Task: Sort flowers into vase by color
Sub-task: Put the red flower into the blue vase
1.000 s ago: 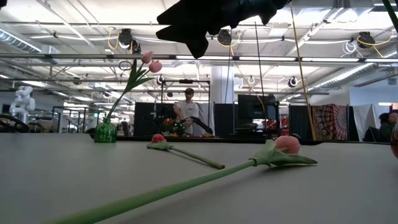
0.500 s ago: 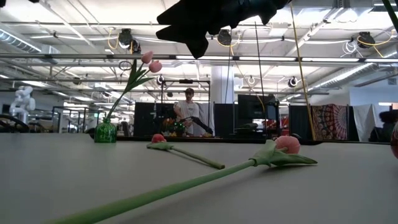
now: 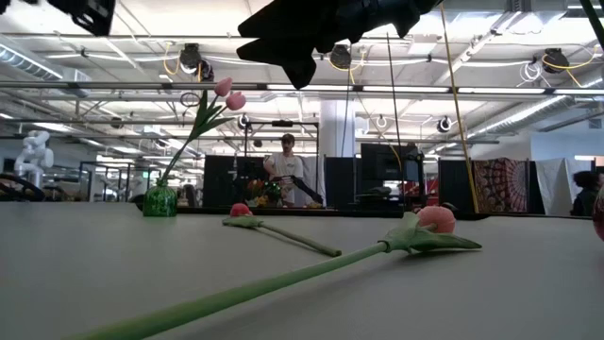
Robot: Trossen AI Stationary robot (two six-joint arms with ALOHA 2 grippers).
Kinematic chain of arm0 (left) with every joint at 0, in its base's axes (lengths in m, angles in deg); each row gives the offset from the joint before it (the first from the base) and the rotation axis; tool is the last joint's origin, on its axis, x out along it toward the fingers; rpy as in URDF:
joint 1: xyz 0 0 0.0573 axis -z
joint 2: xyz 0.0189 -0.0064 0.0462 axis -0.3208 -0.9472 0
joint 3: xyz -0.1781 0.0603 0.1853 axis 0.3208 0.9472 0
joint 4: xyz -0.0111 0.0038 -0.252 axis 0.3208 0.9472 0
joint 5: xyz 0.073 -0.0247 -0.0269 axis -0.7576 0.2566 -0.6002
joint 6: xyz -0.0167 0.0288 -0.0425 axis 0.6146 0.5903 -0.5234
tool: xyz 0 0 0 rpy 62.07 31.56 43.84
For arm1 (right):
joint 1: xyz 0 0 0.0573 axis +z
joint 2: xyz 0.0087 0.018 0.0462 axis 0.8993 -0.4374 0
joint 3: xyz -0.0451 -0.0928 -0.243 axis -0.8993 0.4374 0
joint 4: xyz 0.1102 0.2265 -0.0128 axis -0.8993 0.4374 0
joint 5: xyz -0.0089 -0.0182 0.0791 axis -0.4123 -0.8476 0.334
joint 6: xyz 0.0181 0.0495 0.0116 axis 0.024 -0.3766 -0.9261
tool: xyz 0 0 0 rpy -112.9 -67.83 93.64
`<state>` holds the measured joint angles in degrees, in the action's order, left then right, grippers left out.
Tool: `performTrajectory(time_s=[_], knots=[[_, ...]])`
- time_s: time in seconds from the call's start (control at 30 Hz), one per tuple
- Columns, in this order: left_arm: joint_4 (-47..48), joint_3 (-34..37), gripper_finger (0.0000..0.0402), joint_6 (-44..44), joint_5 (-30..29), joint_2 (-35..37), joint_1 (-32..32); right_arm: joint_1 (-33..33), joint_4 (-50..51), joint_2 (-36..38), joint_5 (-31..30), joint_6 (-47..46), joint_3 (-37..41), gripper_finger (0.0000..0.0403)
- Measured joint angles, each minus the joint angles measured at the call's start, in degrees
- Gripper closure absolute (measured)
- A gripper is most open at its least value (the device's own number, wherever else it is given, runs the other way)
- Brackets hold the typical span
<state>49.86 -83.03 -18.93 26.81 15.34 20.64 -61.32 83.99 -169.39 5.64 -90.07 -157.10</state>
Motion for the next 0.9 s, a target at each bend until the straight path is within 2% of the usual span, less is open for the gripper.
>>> performTrajectory(time_s=[0.2, 0.27, 0.33, 0.5, 0.73, 0.9], knots=[[2.6, 0.0, 0.0255, 0.6, -20.4, 0.3, -0.1, 0.0, 0.0, 0.0, 0.0, 0.0, 0.0, 0.0252], [3.3, 0.0, 0.0255, 1.2, -25.2, 0.3, -0.9, 0.0, 0.0, 0.0, 0.0, 0.0, 0.0, 0.0252], [3.8, 0.0, 0.0255, 1.1, -27.6, 0.3, -2.5, 0.0, 0.0, 0.0, 0.0, 0.0, 0.0, 0.0252], [7.1, 0.0, 0.0256, 1.0, -26.5, 0.9, -8.5, 0.0, 0.0, 0.0, 0.0, 0.0, 0.0, 0.0252], [11.8, 0.0, 0.0256, -0.6, -16.9, 0.8, -18.6, 0.0, 0.0, 0.0, 0.0, 0.0, 0.0, 0.0252], [11.8, 0.0, 0.0256, -0.6, -16.2, 0.6, -24.7, 0.0, 0.0, 0.0, 0.0, 0.0, 0.0, 0.0252]])
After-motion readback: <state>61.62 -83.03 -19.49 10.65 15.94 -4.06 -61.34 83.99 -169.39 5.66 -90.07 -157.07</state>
